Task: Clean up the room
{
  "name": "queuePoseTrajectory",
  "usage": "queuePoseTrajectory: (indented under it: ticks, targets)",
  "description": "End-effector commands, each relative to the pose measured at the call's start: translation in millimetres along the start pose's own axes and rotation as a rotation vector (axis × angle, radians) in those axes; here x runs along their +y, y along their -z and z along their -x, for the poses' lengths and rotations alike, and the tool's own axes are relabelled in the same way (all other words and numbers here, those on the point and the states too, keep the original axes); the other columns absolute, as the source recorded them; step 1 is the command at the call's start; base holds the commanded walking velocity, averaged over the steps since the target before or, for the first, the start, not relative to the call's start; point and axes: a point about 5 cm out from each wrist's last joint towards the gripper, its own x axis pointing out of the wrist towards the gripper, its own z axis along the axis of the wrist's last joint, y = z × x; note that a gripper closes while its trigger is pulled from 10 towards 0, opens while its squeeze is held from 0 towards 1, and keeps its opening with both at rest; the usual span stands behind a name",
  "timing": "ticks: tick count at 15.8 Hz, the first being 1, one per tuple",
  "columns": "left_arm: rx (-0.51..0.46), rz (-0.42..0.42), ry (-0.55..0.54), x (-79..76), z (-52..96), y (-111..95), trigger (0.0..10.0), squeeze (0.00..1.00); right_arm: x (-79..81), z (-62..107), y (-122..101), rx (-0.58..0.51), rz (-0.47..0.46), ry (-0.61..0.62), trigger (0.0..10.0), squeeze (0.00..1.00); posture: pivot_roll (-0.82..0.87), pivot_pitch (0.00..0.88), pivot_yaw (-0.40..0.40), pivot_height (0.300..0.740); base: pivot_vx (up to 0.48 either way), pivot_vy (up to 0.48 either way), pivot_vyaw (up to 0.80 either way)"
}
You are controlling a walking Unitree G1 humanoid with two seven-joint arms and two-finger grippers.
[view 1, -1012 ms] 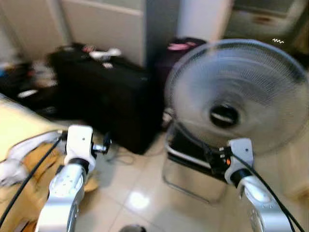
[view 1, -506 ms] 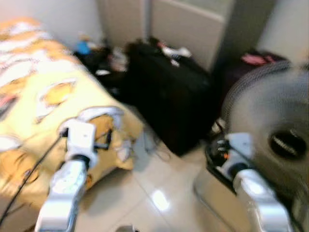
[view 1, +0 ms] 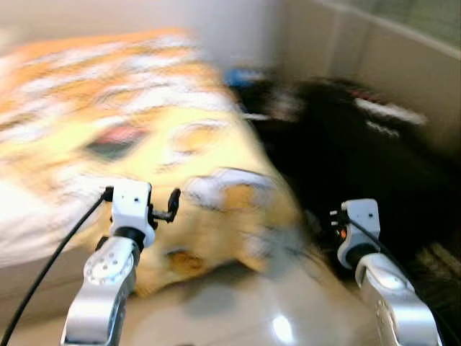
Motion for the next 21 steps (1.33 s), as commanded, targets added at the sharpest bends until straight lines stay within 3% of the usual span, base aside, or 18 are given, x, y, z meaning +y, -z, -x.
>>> queuePoseTrajectory:
  ticks: [1,9,14,17,18,21]
  targets:
    - [0.009,-0.013,-0.009,2.9,2.6,2,10.0,0.00,8.8,-0.9,-3,-0.011,-0.007,-0.039,10.0,1.00,-0.04,0.000,0.022,0.740,0.296,0.000,0.80]
    - [0.006,-0.036,0.000,1.1,-1.6,1,10.0,0.00,10.0,-4.7,-4,-0.018,0.017,-0.062,10.0,1.00,-0.03,0.000,0.035,0.740,0.299,0.000,0.80]
    - [-0.002,-0.040,0.000,1.8,-5.9,-2,10.0,0.00,5.7,-8.3,-15,-0.074,0.020,-0.043,10.0,1.00,-0.02,0.000,0.034,0.740,0.325,0.000,0.16]
    - [0.000,-0.036,-0.003,5.3,-6.1,-2,10.0,0.00,16.9,-9.1,-18,-0.081,0.030,-0.080,10.0,1.00,-0.04,0.000,0.044,0.740,0.330,0.000,0.80]
    - [0.014,-0.013,-0.020,11.8,-4.0,3,10.0,0.00,27.9,-12.4,-20,-0.093,0.016,-0.092,10.0,1.00,-0.04,0.000,0.056,0.740,0.334,0.000,0.80]
    - [0.013,-0.030,0.001,11.6,-5.5,-1,10.0,0.00,29.6,-21.0,-24,-0.100,-0.044,-0.062,10.0,1.00,-0.01,0.000,0.058,0.740,0.331,0.000,0.80]
